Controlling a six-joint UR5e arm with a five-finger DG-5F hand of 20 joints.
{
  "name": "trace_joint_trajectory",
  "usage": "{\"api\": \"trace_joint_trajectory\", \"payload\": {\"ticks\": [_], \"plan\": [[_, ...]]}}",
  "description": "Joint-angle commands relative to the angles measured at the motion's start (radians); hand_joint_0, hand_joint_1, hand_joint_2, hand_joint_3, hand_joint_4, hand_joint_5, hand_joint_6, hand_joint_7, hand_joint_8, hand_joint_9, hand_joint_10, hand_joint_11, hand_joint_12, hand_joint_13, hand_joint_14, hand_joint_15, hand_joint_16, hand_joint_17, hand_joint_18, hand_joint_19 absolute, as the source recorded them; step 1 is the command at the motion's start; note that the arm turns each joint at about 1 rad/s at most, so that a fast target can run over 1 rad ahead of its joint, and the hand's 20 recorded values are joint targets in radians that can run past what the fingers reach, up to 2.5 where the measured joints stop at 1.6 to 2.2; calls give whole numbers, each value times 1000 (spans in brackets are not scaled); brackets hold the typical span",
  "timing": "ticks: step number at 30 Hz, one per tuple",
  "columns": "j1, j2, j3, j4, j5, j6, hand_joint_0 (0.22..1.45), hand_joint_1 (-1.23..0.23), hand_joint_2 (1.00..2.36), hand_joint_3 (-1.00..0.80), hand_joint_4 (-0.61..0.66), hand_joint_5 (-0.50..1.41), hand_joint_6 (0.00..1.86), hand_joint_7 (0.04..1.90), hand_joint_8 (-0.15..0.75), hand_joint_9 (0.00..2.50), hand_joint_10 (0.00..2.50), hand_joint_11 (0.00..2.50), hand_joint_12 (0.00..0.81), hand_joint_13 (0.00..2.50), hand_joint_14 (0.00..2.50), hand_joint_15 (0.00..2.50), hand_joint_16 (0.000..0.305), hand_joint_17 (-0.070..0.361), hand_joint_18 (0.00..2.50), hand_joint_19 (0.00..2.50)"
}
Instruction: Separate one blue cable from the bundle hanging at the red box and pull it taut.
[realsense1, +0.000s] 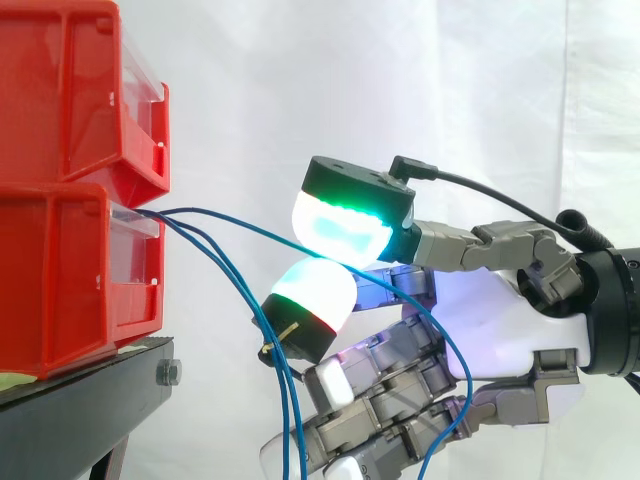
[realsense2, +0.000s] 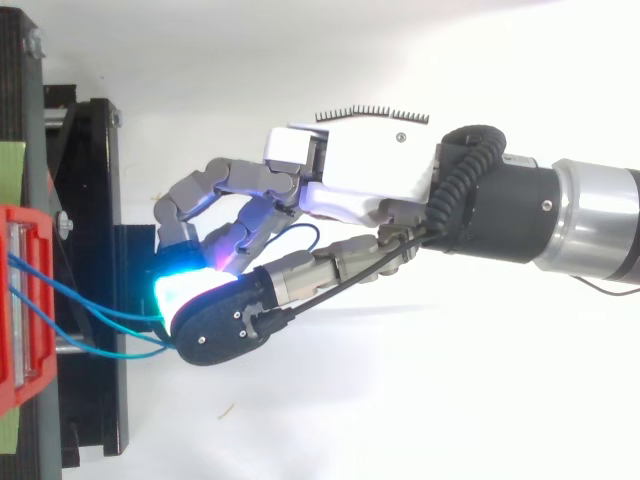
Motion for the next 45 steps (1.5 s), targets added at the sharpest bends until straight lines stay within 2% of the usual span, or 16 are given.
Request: {"api": "trace_joint_trajectory", "payload": {"ticks": [1, 5, 12, 22, 27, 31, 32, 33, 35, 36, 37, 38, 40, 42, 45], "plan": [[0, 0, -2, 3, -1, 9, 732, -795, 1015, -216, -306, -182, 952, 1349, 288, 1017, 24, 926, 361, 774, 13, 353, 43, 97, 772, 307], [0, 0, -2, 3, -1, 9, 731, -795, 1015, -214, -302, -183, 953, 1338, 300, 1018, 23, 1150, 361, 786, 15, 420, 42, 94, 760, 296], [0, 1, -2, 6, -6, 9, 728, -801, 1015, -206, -290, -180, 951, 1330, 304, 1031, 16, 1336, 356, 807, 18, 532, 40, 91, 730, 292], [0, 0, -2, 6, -6, 9, 730, -806, 1014, -218, -303, -179, 951, 1321, 315, 1030, 0, 1670, 370, 913, 25, 939, 41, 92, 714, 363], [0, 1, -2, 6, -6, 9, 728, -805, 1014, -219, -300, -180, 950, 1319, 316, 973, 189, 1652, 372, 980, 19, 1221, 41, 93, 761, 485], [0, 0, -2, 6, -6, 9, 728, -808, 1014, -218, -296, -180, 951, 1307, 315, 922, 438, 1589, 369, 1030, 9, 1457, 41, 92, 794, 588], [0, 0, -2, 6, -6, 9, 728, -809, 1014, -219, -295, -179, 951, 1295, 318, 909, 497, 1578, 367, 1063, 1, 1587, 41, 92, 805, 642], [0, 0, -2, 6, -6, 9, 728, -808, 1014, -220, -295, -179, 951, 1295, 318, 900, 556, 1547, 368, 1055, 42, 1614, 41, 92, 817, 678], [0, 1, -2, 6, -6, 9, 727, -809, 1015, -219, -295, -179, 951, 1297, 316, 888, 621, 1525, 364, 1008, 277, 1605, 41, 92, 848, 747], [0, 0, -2, 6, -6, 9, 728, -809, 1015, -222, -287, -179, 950, 1298, 312, 883, 654, 1512, 359, 956, 598, 1528, 41, 92, 877, 817], [0, 0, -2, 6, -6, 9, 728, -809, 1014, -221, -283, -179, 950, 1298, 312, 880, 694, 1489, 349, 943, 656, 1534, 40, 90, 884, 872], [0, 0, -2, 6, -6, 9, 728, -810, 1014, -222, -274, -179, 949, 1300, 310, 874, 748, 1469, 345, 888, 1000, 1464, 38, 86, 922, 1001], [0, 0, -2, 6, -6, 9, 728, -811, 1014, -220, -274, -178, 949, 1294, 315, 866, 927, 1404, 337, 833, 1419, 1365, 36, 81, 983, 1185], [0, 0, -2, 6, -6, 9, 729, -813, 1014, -217, -266, -177, 948, 1282, 300, 856, 1022, 1386, 327, 803, 1631, 1355, 35, 78, 1018, 1270], [0, 1, -2, 8, -6, 7, 731, -815, 1013, -228, -258, -177, 947, 1277, 293, 845, 1191, 1349, 326, 777, 1789, 1346, 33, 75, 1048, 1306]]}}
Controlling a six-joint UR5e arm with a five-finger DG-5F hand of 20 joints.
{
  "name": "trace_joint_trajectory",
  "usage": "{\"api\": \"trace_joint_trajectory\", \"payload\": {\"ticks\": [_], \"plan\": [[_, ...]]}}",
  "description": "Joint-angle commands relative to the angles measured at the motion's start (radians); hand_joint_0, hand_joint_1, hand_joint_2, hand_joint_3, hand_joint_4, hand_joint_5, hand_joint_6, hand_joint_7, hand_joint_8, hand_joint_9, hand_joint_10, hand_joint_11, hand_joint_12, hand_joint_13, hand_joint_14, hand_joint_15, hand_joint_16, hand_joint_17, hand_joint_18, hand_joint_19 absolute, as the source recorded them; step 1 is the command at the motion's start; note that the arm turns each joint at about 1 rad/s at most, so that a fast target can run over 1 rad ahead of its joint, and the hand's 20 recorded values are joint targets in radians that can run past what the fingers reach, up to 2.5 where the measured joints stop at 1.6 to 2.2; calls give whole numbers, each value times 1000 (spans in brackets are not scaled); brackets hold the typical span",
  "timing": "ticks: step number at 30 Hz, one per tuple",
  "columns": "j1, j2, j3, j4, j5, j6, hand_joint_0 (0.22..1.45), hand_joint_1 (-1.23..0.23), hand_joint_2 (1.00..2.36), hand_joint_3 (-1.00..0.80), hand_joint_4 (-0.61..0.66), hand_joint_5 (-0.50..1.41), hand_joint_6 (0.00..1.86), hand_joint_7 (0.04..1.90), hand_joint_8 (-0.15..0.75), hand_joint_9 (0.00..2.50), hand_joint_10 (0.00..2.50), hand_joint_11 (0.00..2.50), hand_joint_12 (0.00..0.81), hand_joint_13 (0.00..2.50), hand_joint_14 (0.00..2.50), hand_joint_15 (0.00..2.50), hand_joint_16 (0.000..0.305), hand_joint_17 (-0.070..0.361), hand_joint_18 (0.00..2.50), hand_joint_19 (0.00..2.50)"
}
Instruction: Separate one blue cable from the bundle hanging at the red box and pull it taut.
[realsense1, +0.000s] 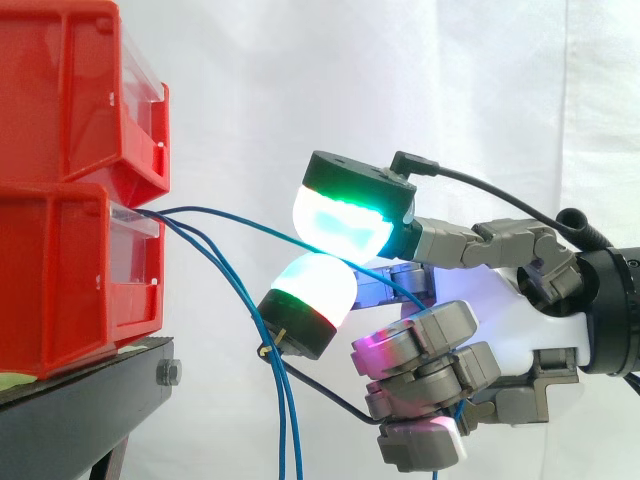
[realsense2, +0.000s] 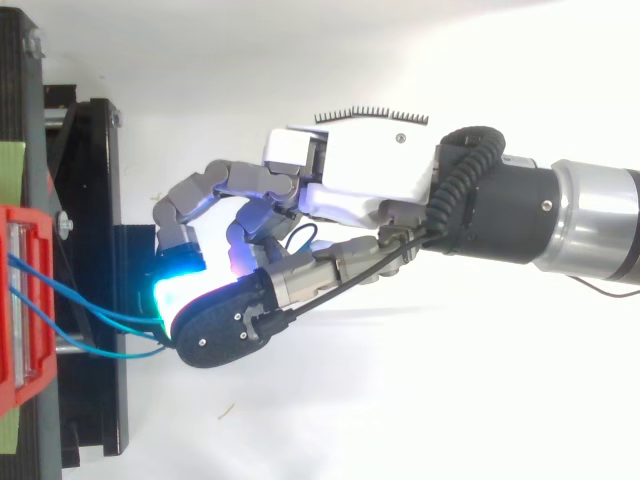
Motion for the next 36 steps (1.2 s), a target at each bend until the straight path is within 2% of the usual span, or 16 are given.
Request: {"api": "trace_joint_trajectory", "payload": {"ticks": [1, 6, 24, 27, 32, 35, 36], "plan": [[0, 0, 0, 1, 0, -1, 732, -816, 1013, -232, -257, -177, 947, 1278, 295, 842, 1252, 1333, 324, 769, 1852, 1327, 33, 74, 1054, 1324], [0, 1, 0, 5, 0, 0, 731, -818, 1013, -226, -248, -175, 942, 1293, 297, 845, 1354, 1302, 320, 750, 1987, 1320, 32, 73, 1097, 1406], [0, 1, 0, -6, -2, -1, 735, -822, 1014, -215, -249, -173, 940, 1312, 296, 850, 1424, 1298, 317, 753, 2079, 1351, 32, 72, 1125, 1425], [2, 3, -2, -35, -18, -15, 735, -822, 1014, -213, -250, -173, 941, 1311, 296, 852, 1426, 1279, 317, 753, 2081, 1353, 32, 72, 1127, 1428], [-2, 15, -2, -49, -41, -50, 734, -822, 1014, -211, -251, -172, 941, 1311, 296, 856, 1420, 1294, 318, 755, 2084, 1341, 32, 72, 1130, 1431], [2, 55, -60, -40, -51, -75, 732, -823, 1014, -205, -251, -172, 941, 1306, 299, 861, 1415, 1292, 317, 756, 2080, 1346, 32, 71, 1132, 1409], [2, 76, -97, -22, -43, -75, 733, -823, 1014, -205, -252, -172, 941, 1307, 298, 861, 1412, 1308, 317, 756, 2079, 1347, 32, 72, 1133, 1409]]}}
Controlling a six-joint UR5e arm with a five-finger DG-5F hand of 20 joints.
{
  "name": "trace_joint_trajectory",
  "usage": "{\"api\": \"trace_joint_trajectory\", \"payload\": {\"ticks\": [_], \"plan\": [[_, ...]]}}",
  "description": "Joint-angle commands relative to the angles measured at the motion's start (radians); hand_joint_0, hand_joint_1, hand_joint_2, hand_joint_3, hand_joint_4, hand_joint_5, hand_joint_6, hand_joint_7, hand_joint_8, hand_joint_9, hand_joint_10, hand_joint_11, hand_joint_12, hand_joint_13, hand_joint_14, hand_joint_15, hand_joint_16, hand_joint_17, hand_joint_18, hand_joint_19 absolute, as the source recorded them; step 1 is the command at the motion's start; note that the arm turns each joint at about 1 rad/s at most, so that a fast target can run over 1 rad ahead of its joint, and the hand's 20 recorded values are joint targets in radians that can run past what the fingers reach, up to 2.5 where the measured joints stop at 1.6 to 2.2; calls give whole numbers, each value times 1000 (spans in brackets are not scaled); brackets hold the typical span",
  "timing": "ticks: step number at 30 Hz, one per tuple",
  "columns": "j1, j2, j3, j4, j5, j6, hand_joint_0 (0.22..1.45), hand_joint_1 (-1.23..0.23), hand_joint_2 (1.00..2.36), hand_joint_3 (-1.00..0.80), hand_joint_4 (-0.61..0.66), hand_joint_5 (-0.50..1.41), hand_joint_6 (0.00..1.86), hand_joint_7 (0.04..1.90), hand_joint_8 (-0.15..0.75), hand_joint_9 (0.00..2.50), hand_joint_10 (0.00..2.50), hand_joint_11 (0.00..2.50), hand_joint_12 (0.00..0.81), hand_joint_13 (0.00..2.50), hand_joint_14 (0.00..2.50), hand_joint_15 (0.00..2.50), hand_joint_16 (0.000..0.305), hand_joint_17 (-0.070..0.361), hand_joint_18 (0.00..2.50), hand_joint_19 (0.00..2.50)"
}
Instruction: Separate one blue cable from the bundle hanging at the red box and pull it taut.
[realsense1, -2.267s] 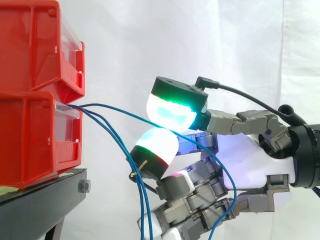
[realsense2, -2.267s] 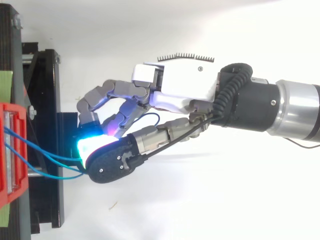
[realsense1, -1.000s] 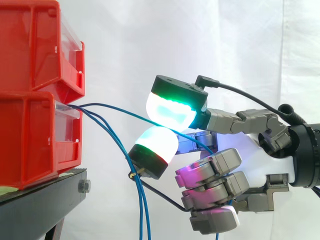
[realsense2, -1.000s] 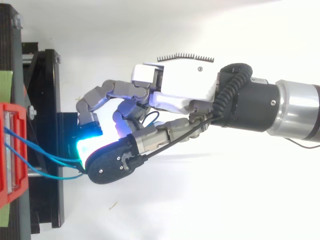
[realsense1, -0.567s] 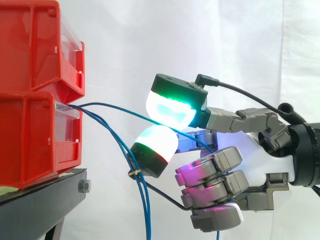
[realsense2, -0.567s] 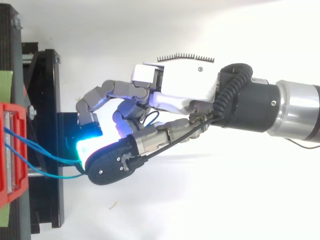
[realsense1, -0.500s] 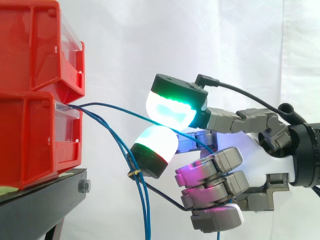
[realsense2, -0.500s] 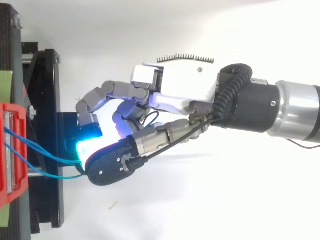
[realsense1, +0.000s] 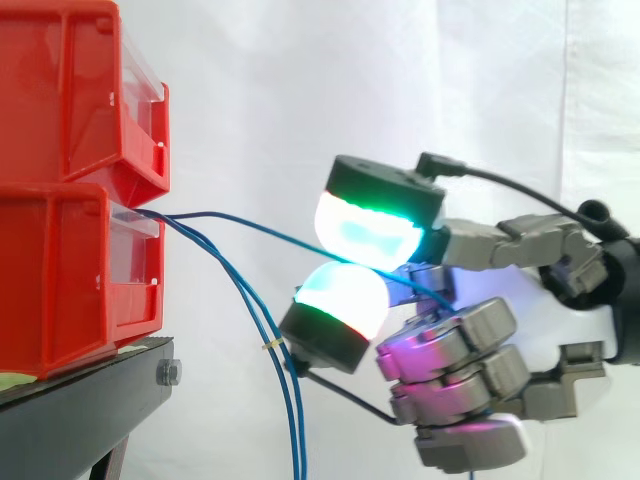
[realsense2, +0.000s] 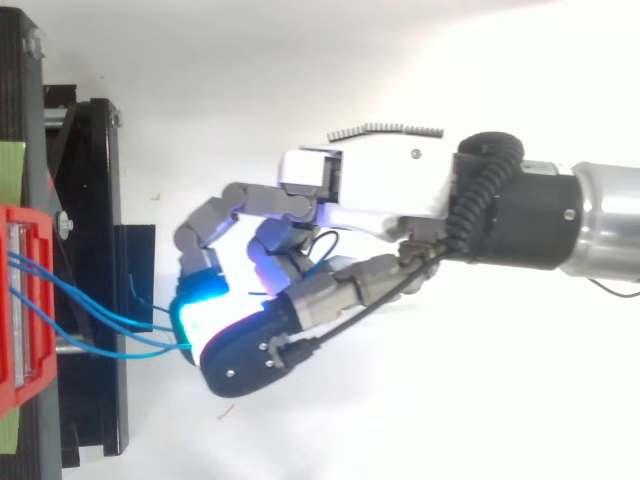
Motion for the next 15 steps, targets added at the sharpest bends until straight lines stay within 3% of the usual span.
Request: {"api": "trace_joint_trajectory", "payload": {"ticks": [1, 2, 4, 7, 15], "plan": [[3, 51, -84, 36, 8, -11, 733, -823, 1014, -205, -252, -171, 940, 1308, 292, 860, 1412, 1307, 317, 757, 2079, 1346, 32, 72, 1133, 1410], [4, 64, -101, 51, 15, -10, 733, -823, 1014, -209, -252, -171, 940, 1309, 297, 863, 1411, 1292, 318, 758, 2084, 1330, 32, 72, 1133, 1411], [12, 99, -159, 128, 87, -7, 733, -823, 1014, -206, -252, -171, 940, 1312, 294, 865, 1409, 1302, 318, 760, 2080, 1334, 32, 71, 1131, 1419], [16, 102, -162, 140, 120, -4, 733, -823, 1014, -206, -252, -171, 939, 1315, 299, 870, 1409, 1289, 319, 762, 2065, 1366, 32, 71, 1132, 1416], [26, 101, -162, 171, 124, -22, 730, -824, 1014, -200, -247, -170, 938, 1319, 294, 878, 1400, 1309, 317, 772, 2043, 1369, 31, 71, 1134, 1398]]}}
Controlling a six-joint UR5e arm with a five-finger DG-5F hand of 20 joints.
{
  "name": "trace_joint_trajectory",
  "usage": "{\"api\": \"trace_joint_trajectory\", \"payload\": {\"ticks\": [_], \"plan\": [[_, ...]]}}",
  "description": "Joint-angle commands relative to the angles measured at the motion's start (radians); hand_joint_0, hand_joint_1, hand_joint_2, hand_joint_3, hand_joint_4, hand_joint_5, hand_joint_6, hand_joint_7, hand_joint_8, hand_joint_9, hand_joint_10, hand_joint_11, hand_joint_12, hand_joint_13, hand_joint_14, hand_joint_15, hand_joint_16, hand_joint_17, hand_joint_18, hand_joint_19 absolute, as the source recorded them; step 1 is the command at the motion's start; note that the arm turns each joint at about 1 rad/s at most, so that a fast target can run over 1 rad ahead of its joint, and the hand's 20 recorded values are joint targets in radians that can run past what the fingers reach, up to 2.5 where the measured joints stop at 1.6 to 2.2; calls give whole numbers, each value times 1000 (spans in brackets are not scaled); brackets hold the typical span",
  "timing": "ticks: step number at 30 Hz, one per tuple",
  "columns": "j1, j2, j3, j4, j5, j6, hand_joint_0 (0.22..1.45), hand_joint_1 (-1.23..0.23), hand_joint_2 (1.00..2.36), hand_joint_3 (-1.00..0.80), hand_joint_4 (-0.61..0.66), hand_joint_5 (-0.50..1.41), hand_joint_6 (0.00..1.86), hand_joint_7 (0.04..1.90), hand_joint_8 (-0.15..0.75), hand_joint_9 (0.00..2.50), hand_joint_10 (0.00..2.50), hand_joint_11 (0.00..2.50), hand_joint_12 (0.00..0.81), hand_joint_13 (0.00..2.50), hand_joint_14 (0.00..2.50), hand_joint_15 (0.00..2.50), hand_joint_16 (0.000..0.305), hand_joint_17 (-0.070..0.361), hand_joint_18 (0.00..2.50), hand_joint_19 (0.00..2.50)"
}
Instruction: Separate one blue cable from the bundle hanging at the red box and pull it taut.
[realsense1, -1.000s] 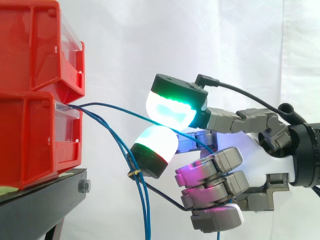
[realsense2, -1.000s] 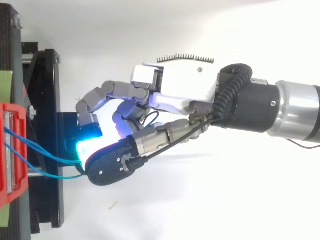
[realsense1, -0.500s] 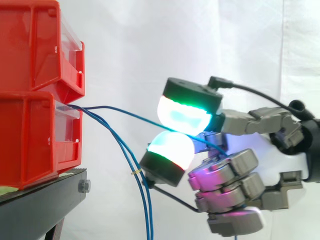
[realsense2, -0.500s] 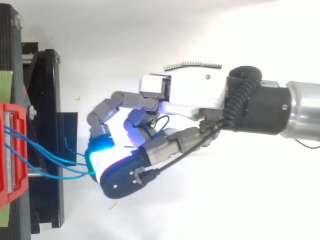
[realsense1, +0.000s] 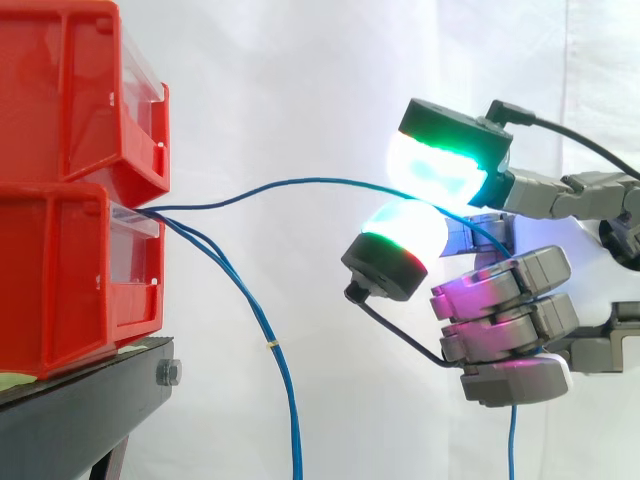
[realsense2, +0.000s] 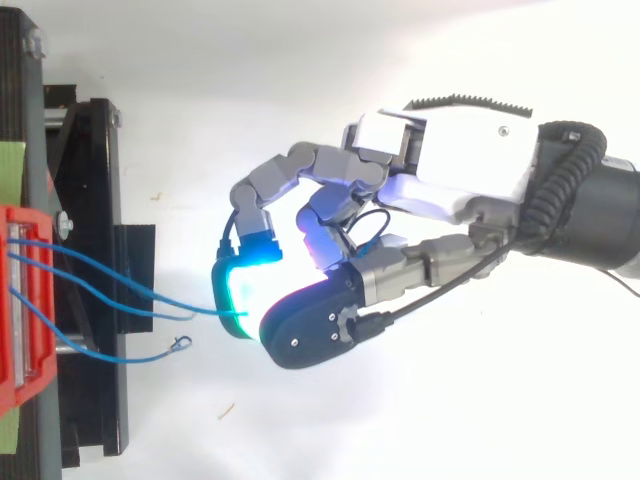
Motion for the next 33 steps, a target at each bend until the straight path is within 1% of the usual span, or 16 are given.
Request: {"api": "trace_joint_trajectory", "payload": {"ticks": [1, 9, 20, 26, 29, 33], "plan": [[3, 0, -1, 19, 4, -14, 730, -823, 1015, -203, -242, -170, 938, 1316, 296, 880, 1396, 1311, 310, 771, 2047, 1346, 31, 70, 1134, 1391], [3, 0, -2, 9, 4, -40, 726, -826, 1014, -193, -236, -168, 936, 1325, 300, 900, 1376, 1324, 320, 803, 2004, 1362, 32, 72, 1140, 1391], [3, 0, -1, 7, 4, -40, 727, -830, 1015, -185, -232, -163, 932, 1354, 296, 930, 1330, 1368, 326, 822, 2008, 1367, 32, 72, 1160, 1418], [3, 0, -1, 7, 4, -40, 730, -833, 1014, -185, -230, -162, 930, 1355, 292, 968, 1283, 1380, 314, 832, 1997, 1347, 31, 71, 1177, 1435], [3, 0, -1, 7, 4, -40, 730, -834, 1014, -184, -231, -162, 930, 1356, 290, 970, 1282, 1396, 315, 838, 1982, 1380, 31, 70, 1183, 1430], [3, 0, -2, 7, 4, -40, 731, -835, 1014, -183, -226, -162, 930, 1351, 290, 967, 1290, 1389, 318, 843, 1989, 1357, 31, 69, 1188, 1439]]}}
